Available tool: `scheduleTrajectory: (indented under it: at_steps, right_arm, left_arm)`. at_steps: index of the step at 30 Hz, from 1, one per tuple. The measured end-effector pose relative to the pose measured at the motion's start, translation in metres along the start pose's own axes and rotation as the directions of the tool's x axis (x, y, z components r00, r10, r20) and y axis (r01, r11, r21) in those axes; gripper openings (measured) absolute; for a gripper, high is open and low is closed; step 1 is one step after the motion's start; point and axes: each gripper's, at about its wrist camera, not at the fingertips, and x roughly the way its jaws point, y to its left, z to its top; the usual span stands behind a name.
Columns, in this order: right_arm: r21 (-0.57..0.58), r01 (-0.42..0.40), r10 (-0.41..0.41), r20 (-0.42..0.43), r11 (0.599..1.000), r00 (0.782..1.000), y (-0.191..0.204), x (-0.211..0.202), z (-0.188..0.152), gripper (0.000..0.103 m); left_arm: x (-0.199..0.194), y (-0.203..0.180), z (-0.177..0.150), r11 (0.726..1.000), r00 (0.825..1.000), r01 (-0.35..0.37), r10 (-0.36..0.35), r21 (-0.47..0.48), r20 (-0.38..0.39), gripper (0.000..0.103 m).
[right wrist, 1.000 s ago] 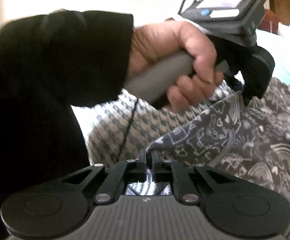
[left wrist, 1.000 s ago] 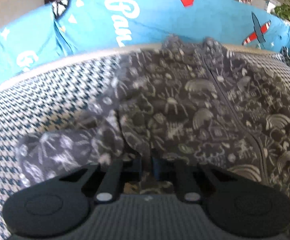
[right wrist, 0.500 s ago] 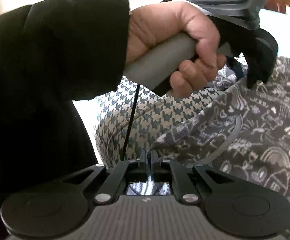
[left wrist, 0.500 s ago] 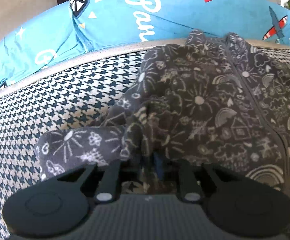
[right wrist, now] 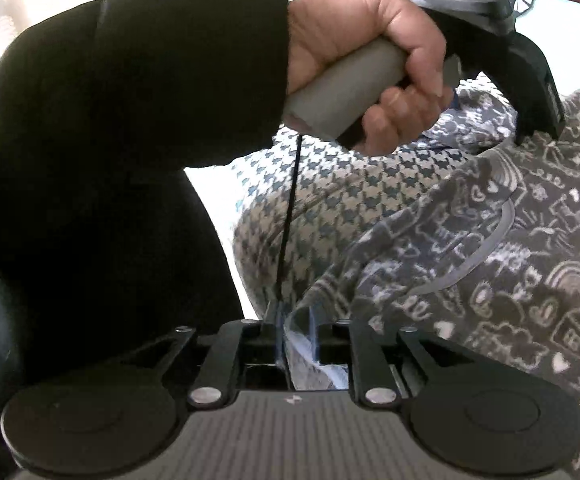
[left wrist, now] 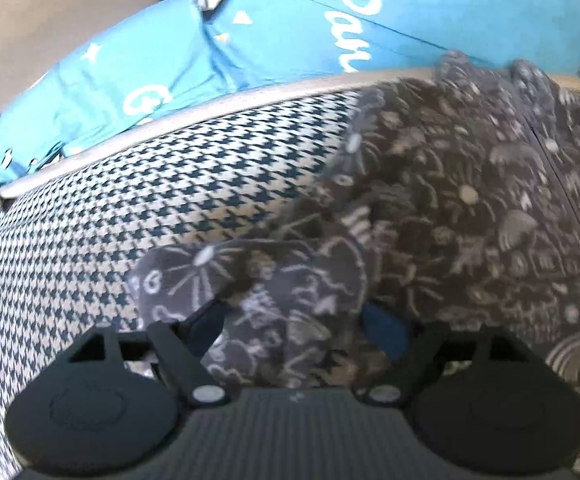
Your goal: Fold clothes
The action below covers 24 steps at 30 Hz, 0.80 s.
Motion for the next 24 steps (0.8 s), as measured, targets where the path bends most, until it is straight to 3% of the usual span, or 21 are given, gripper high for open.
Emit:
scheduleTrajectory:
  at_steps: [6,10,14,18,24]
  right_arm:
    - [0.028,0.017,-0.017,0.005,0.999,1.000,-0.004,0.001,0.002,0.018]
    - [0.044,0.034,-0.035,0.028,0.998,0.999,-0.012,-0.011,0.004,0.018]
    - [0.055,0.096,-0.100,0.080,0.994,0.992,-0.016,-0.026,0.003,0.027]
    - [0.084,0.137,-0.147,0.117,0.987,0.982,-0.023,-0.050,-0.001,0.028]
    - [0.089,0.278,-0.288,0.133,0.956,0.948,-0.031,-0.076,-0.015,0.028]
  left_arm:
    - [-0.023,0.010,0.008,0.996,0.997,0.021,-0.014,-0.084,0.082,0.080]
    - [-0.040,0.004,0.014,0.992,0.989,0.075,-0.062,-0.096,0.132,0.081]
    - [-0.051,-0.012,0.015,0.992,0.982,0.118,-0.110,-0.047,0.155,0.085]
    - [-0.052,-0.033,0.010,0.991,0.981,0.133,-0.132,0.006,0.141,0.086]
    - [-0.047,-0.065,-0.001,0.981,0.977,0.168,-0.178,0.094,0.113,0.089]
